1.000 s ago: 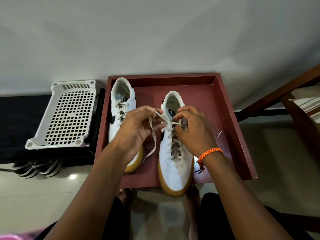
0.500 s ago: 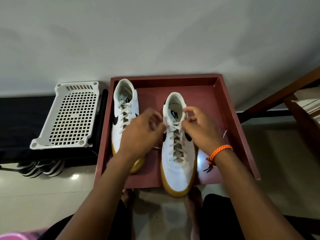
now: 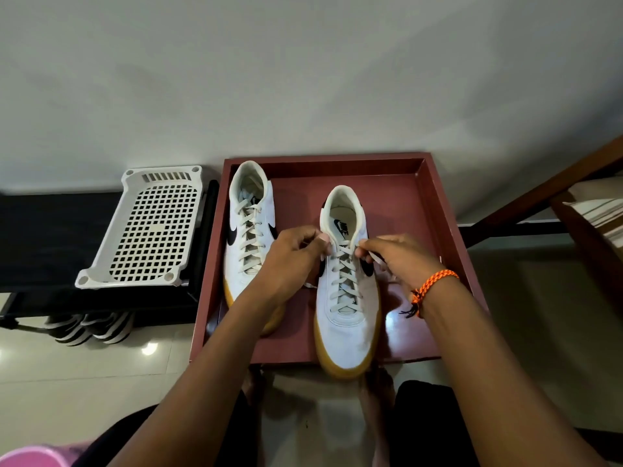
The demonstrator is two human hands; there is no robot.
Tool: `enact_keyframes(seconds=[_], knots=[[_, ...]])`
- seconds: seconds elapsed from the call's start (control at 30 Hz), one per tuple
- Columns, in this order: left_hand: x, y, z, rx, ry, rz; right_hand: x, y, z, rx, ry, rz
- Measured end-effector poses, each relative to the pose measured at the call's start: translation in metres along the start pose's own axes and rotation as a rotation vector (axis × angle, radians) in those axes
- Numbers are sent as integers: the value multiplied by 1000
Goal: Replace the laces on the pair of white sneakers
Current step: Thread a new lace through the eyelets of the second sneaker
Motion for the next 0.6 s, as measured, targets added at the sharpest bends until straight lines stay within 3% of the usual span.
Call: enact_keyframes(seconds=[0.17,0.33,0.6], knots=[[-21,-5,-15,-64,-52,-31,18,6,-18,-35,55,-61],[-55,8,-32,-196,-131,-142,47,24,-57,-37,234,32],[-127,23,-55,-361,-233,-279,97,48,-137,69,480,160]])
Point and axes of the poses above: each hand's wrist, its own z-axis towards the middle knuckle, its own y-axis out of the back of the hand, x = y × z, the point moved 4 cm from there along z, towards the middle knuckle, and after that the axes turned 11 degrees about -y, right-handed, at the moved point
